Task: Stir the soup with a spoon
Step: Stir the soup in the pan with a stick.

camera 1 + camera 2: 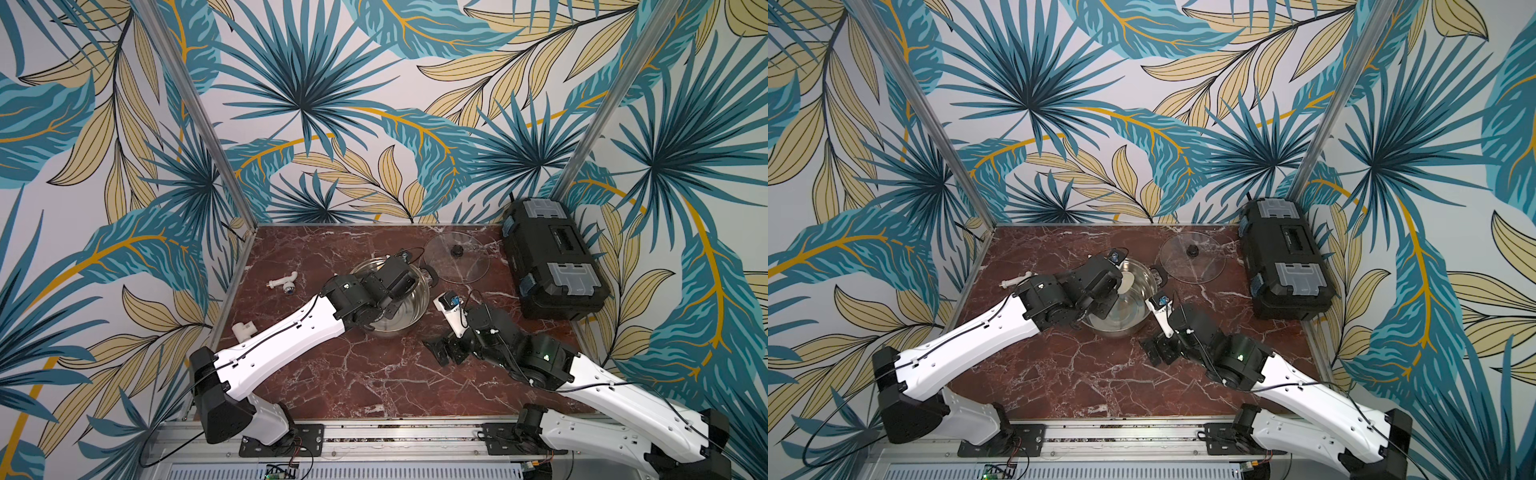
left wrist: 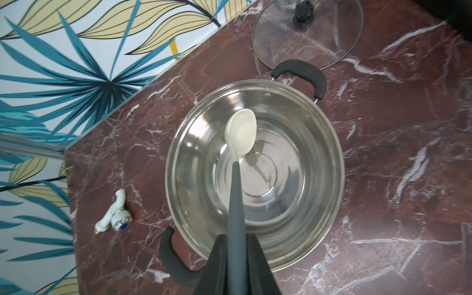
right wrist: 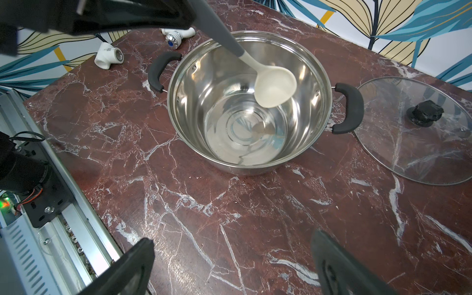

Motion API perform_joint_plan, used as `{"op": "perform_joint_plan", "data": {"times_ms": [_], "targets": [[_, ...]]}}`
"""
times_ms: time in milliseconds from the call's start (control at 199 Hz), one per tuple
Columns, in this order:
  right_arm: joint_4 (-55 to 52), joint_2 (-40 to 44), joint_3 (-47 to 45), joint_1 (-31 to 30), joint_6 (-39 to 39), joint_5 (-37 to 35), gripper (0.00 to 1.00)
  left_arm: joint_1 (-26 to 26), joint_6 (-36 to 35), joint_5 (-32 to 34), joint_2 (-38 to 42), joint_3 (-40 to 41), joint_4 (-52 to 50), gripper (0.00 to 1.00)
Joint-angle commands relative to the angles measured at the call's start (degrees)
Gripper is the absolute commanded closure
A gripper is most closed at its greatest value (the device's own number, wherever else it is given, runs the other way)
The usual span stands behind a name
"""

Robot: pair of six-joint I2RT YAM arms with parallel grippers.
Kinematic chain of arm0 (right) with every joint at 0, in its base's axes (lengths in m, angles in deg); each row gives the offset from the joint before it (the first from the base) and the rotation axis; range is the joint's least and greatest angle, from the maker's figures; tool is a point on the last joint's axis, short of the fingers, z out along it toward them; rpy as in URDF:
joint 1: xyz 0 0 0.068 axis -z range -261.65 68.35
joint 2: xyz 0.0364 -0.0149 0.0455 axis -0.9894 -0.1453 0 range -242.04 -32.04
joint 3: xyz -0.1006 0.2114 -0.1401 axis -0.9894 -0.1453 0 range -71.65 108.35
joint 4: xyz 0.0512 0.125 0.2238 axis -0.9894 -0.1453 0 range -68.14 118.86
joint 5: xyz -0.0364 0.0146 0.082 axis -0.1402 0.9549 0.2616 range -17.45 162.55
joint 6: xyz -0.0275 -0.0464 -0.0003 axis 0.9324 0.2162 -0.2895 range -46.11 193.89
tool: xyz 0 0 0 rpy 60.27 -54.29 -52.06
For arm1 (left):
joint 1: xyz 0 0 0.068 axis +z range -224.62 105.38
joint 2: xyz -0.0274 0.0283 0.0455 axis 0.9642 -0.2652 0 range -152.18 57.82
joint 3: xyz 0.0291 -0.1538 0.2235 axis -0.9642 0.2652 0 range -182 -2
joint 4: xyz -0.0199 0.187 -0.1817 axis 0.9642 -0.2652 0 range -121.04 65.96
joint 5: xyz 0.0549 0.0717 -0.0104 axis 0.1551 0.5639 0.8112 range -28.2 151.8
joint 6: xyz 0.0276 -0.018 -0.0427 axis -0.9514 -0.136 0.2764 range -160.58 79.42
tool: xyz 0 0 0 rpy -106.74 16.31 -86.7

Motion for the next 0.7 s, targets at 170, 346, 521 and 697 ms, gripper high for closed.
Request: {"op": "perform_joint_plan", "data": {"times_ms": [170,346,521,697], "targets": [[-1.42,2.32,-1.21,-0.15,-0.46,-1.34,0.0,-0.29,2.43,-11.68,-0.53,-1.74,-1.9,1.0],[-1.45,2.84,-1.47,-0.18,-0.74,-1.15,0.01,-0.31,5.15,-11.03,5.29,2.01,-8.88,1.0],[0.14,2.12,-2.13,-0.14,-1.54,0.45,0.01,-0.31,5.99,-4.93,10.1,3.48,-16.6,1.0],[1.54,0.57,-2.09,-0.18,-2.08,1.76,0.0,-0.08,4.21,2.53,11.91,4.64,-16.4,1.0]]}}
